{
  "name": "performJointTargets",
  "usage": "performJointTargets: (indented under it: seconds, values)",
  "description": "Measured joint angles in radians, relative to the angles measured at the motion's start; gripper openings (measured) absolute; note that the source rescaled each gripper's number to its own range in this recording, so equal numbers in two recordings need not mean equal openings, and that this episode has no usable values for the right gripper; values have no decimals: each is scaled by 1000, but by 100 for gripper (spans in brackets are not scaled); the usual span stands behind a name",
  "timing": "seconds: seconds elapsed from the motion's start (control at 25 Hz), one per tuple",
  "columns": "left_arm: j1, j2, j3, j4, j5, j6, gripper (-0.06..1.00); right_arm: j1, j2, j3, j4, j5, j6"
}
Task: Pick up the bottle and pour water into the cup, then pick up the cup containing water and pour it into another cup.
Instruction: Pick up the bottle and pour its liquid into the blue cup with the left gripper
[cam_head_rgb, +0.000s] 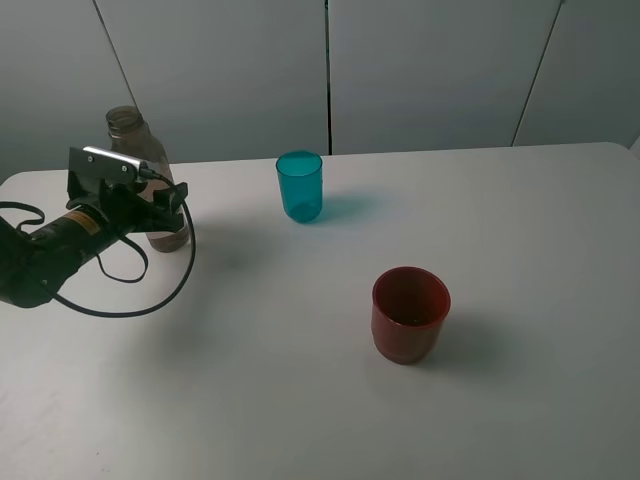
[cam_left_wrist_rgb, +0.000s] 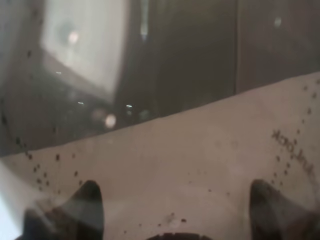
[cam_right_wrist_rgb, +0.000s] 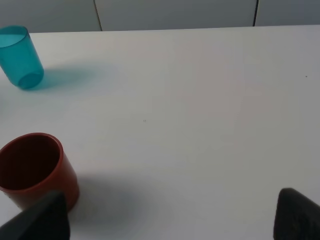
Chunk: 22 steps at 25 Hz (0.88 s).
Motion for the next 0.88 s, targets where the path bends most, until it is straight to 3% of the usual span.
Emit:
performJointTargets:
  seconds: [0.36, 0.64, 0.88]
  values:
    - [-4, -20, 0, 39, 31, 1, 1, 0, 0, 0, 0, 0, 0]
    - [-55, -163, -59, 72, 379, 181, 1, 0, 0, 0, 0, 0, 0]
    - [-101, -193, -193, 152, 597, 198, 1, 0, 0, 0, 0, 0, 0]
